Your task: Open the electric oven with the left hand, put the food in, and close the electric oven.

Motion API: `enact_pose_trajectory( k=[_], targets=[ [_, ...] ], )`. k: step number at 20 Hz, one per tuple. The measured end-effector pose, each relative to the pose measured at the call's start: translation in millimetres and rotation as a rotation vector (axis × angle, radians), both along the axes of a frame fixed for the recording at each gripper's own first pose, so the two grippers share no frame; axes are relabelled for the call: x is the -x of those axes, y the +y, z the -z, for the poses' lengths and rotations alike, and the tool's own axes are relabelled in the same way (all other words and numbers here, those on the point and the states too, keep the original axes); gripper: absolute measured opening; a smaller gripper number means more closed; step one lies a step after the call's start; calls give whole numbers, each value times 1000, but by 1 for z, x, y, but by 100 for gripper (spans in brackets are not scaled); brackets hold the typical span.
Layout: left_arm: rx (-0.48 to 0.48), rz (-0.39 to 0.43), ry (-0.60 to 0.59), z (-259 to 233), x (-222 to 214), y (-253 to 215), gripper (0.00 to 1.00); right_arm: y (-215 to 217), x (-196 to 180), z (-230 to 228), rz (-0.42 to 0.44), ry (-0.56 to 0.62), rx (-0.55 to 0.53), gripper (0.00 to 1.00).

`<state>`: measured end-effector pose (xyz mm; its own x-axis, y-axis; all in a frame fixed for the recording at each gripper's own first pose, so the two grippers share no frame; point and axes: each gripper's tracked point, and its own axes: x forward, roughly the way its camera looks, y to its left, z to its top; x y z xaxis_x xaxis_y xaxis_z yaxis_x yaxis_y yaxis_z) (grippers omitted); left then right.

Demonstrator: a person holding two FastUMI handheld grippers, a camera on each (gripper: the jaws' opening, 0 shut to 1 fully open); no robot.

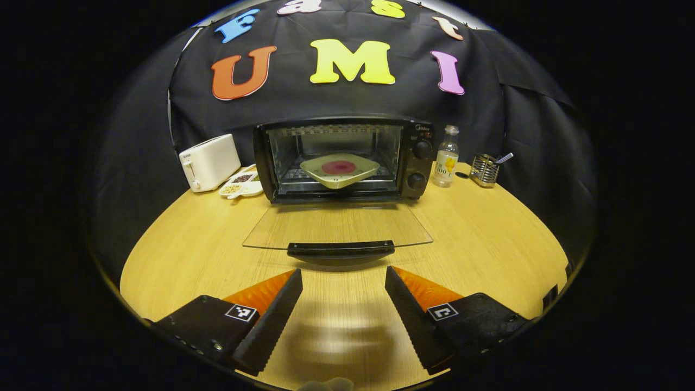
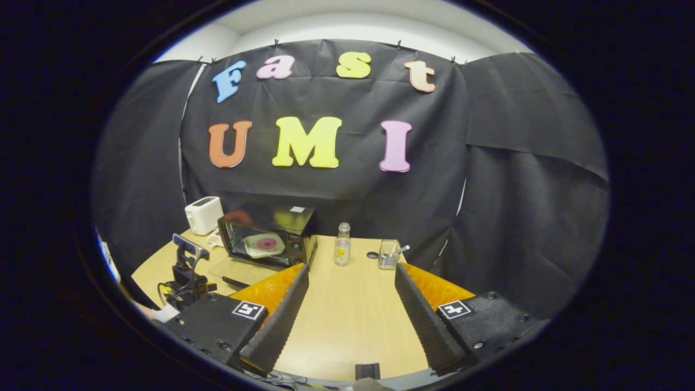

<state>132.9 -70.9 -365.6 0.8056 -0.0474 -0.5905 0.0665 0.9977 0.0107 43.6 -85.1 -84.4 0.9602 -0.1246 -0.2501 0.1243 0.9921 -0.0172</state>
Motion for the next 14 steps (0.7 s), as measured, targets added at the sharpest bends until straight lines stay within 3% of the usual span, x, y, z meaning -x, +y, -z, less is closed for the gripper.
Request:
enact_pose_trajectory(
  k=[1,9,14],
  targets=[
    [2,-4,2,7,-7,-1,98,-2,2,0,7,5,-5,100],
    [-25,-4,42,54,-36,0,98,-22,18,1,85,44,21,100],
    [-25,-13,38,51,-40,1,97,-28,16,-3,102,47,10,100]
  ],
)
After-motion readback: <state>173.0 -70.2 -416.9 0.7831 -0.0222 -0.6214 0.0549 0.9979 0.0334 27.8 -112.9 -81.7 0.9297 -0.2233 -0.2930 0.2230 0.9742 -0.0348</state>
